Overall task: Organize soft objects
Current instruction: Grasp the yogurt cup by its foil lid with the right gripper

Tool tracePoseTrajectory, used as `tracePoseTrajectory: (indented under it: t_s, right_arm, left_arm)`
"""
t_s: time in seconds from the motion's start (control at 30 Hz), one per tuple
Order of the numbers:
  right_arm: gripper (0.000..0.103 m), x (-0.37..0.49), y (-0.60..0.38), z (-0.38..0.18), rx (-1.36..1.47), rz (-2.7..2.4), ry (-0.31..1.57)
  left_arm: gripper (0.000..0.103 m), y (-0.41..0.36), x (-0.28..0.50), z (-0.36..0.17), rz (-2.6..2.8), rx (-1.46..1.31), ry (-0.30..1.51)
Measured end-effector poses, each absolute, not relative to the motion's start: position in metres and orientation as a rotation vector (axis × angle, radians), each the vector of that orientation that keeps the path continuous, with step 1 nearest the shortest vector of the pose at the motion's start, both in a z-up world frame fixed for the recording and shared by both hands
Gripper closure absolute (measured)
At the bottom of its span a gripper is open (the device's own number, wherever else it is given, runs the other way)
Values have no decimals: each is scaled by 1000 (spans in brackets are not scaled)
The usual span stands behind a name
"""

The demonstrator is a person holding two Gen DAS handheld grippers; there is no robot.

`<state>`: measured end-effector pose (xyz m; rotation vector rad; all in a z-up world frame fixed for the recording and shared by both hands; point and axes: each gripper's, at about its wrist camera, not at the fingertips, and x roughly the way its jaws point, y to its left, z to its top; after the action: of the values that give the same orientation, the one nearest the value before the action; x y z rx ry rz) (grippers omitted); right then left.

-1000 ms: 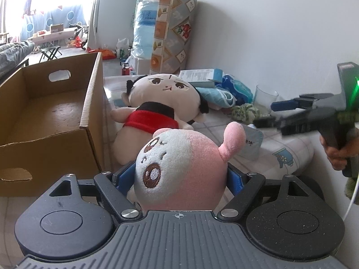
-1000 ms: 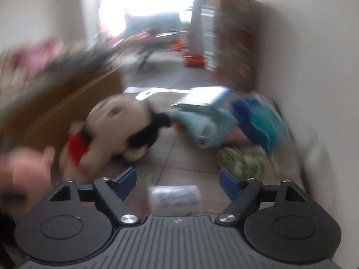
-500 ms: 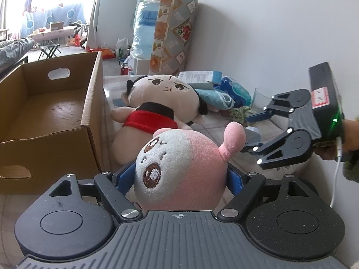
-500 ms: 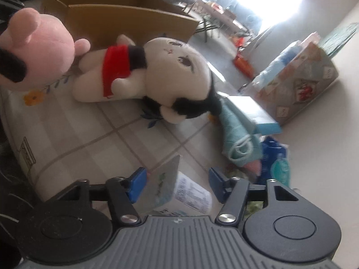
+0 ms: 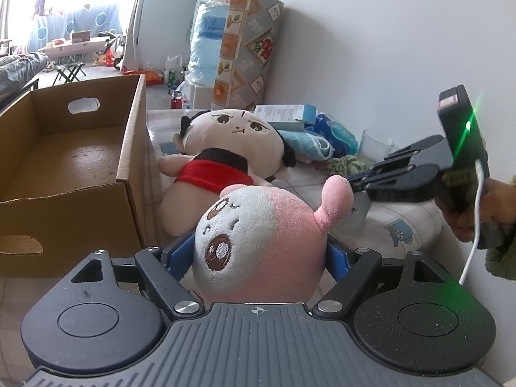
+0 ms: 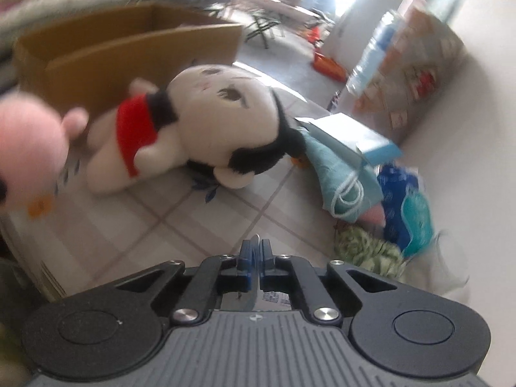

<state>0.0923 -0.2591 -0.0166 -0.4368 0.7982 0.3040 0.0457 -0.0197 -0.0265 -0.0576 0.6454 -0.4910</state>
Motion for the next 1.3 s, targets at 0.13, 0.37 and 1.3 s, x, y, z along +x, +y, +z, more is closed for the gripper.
tracePoseTrajectory:
  t_s: [0.13, 0.37, 1.3]
  right_arm:
    - [102, 102, -296, -8, -144, 284, 830]
    - [102, 107, -384, -9, 415, 201, 802]
    - [0, 56, -448, -32, 569, 57, 585]
  left_arm:
    - [22, -21, 46, -26, -487, -54, 647]
    - [22, -24, 45, -25, -495, -50, 647]
    - [22, -53, 49, -31, -496, 42, 690]
